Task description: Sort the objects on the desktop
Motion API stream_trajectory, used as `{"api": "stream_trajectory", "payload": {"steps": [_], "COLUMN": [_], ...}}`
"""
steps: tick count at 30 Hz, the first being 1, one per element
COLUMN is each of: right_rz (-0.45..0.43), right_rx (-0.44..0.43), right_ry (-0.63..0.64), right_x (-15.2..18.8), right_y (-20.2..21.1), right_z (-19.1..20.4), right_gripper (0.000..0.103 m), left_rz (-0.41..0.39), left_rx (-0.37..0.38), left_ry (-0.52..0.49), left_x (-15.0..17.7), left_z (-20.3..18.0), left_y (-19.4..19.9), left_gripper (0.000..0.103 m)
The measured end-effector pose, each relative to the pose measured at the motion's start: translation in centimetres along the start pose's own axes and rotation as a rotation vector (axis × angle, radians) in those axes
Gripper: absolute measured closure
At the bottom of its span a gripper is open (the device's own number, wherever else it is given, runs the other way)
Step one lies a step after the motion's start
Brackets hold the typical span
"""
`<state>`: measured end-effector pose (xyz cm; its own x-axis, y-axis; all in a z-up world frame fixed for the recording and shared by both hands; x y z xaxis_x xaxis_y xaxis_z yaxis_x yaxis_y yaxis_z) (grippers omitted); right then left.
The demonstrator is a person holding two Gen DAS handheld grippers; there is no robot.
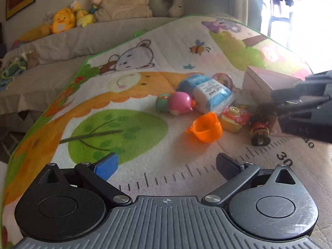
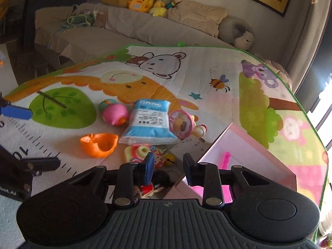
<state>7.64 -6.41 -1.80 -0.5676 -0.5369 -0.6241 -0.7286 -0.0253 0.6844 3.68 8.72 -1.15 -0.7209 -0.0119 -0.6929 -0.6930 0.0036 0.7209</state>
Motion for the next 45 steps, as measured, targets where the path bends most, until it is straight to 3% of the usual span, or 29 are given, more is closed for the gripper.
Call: {"api": "stream_trajectory", "payload": {"steps": [3,5,8,13,14,15,19,25,27,31,33,34,35,38,41,45], "right_rz": [-0.004,0.014,0.040,0.116,0.135,0.140,0.104,0.071,0.059,0.002,-0.035,-0.051,-0.072,-0.101,-0.138,-0.094], "right_rx": [0.053,0.008,-0.047,-0.118,-0.146,-0.178,-0.268,-0.274,-0.264,-0.366,-0.338,-0.308,-0.264,-0.188,-0.057,0.001], "right_ry": [-0.097,-0.221,-0.311,-0.405,-0.426,-0.450,-0.452,-0.429,-0.454,-0.510,-0.504,-0.492,-0.491,-0.517,-0.610,-0.757], "right_x": [1.4,2.4,2.9,2.2,2.4,2.6,4.7,10.4,11.8,14.0,14.5,14.8,15.0,15.3,15.3,15.0], "right_y": [0.3,1.1,0.6,-2.8,-3.3,-3.3,-0.5,4.4,5.3,7.4,8.4,8.6,8.9,9.3,9.1,5.5], "right_z": [1.0,0.9,0.9,0.0,-0.3,-0.7,-1.7,-3.8,-5.0,-7.6,-9.1,-9.9,-10.6,-13.4,-17.3,-21.9], "right_gripper": [0.073,0.059,0.054,0.051,0.059,0.059,0.060,0.060,0.060,0.059,0.051,0.021,0.008,0.009,0.009,0.009], "left_rz": [0.014,0.010,0.017,-0.004,-0.009,-0.019,-0.065,-0.056,-0.032,-0.007,-0.002,0.000,0.004,0.025,0.049,0.072], "left_rx": [0.009,0.023,0.024,-0.001,0.011,0.024,0.072,0.168,0.157,0.117,0.108,0.099,0.089,0.070,0.076,0.099], "left_ry": [0.018,0.028,0.028,0.021,0.019,0.010,-0.081,-0.163,-0.171,-0.190,-0.197,-0.200,-0.203,-0.213,-0.221,-0.256], "left_x": [0.7,0.7,0.7,0.4,0.2,0.0,-1.2,-3.6,-4.3,-5.2,-5.2,-5.1,-4.9,-4.6,-4.6,-4.9], "left_z": [0.4,0.5,0.3,-0.3,-0.6,-0.9,-3.6,-9.0,-10.4,-11.8,-11.9,-11.9,-11.9,-11.6,-11.7,-12.5], "left_y": [-0.2,-0.2,-0.4,0.3,0.6,1.0,2.0,0.4,-1.1,-3.3,-3.6,-3.8,-4.1,-4.9,-5.8,-7.0], "left_gripper": [0.000,0.000,0.000,0.000,0.000,0.000,0.000,0.000,0.000,0.000,0.000,0.000,0.000,0.000,0.000,0.000]}}
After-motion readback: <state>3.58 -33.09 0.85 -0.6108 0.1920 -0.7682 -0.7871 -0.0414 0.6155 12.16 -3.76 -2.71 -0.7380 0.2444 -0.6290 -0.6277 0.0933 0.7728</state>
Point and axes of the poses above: each gripper's, at about its wrist camera, not at the fingertips, and y roughly against the way its jaws point, z to its left, x to its underside, the point moved 5 cm from there along -y, roughly the way its jaws point, and after that the axes turned 10 degrees about z, right-handed, at the moved point
